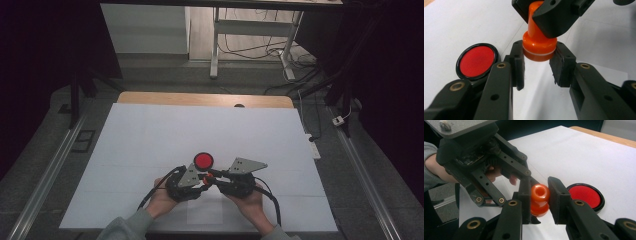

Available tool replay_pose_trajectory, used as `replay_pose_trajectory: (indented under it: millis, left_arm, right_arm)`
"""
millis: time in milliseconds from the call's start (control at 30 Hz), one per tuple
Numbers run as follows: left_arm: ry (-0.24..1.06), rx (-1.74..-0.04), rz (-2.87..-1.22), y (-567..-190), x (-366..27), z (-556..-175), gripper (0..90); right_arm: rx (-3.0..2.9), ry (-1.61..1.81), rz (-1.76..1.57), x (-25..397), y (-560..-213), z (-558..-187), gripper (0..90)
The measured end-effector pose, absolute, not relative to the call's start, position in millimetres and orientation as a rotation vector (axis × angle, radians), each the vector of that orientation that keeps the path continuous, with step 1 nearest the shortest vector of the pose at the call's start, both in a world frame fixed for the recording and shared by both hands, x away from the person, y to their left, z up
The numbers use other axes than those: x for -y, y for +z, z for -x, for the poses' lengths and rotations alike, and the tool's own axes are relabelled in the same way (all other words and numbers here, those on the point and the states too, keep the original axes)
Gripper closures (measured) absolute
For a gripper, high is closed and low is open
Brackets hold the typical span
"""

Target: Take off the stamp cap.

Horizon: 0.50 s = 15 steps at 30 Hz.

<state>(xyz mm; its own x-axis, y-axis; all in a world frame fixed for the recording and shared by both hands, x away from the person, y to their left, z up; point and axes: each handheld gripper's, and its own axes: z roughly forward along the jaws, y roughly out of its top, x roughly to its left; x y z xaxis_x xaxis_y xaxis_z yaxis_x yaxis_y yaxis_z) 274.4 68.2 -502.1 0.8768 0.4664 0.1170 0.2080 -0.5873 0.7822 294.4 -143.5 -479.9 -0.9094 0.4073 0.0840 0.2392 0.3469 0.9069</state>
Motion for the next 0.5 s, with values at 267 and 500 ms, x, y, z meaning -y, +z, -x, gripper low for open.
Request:
replay_pose_trajectory:
  millis: [267, 500]
  left_arm:
    - [0.412, -0.479, -2.208, -501.8, -68.3, -273.8, 65.0]
    - [0.434, -0.473, -2.216, -501.7, -67.8, -272.9, 65.0]
  right_arm:
    - [-2.439, 1.616, -0.602, 143.7, -480.0, -294.3, 72.5]
    - [-2.436, 1.616, -0.603, 143.6, -480.0, -294.2, 72.5]
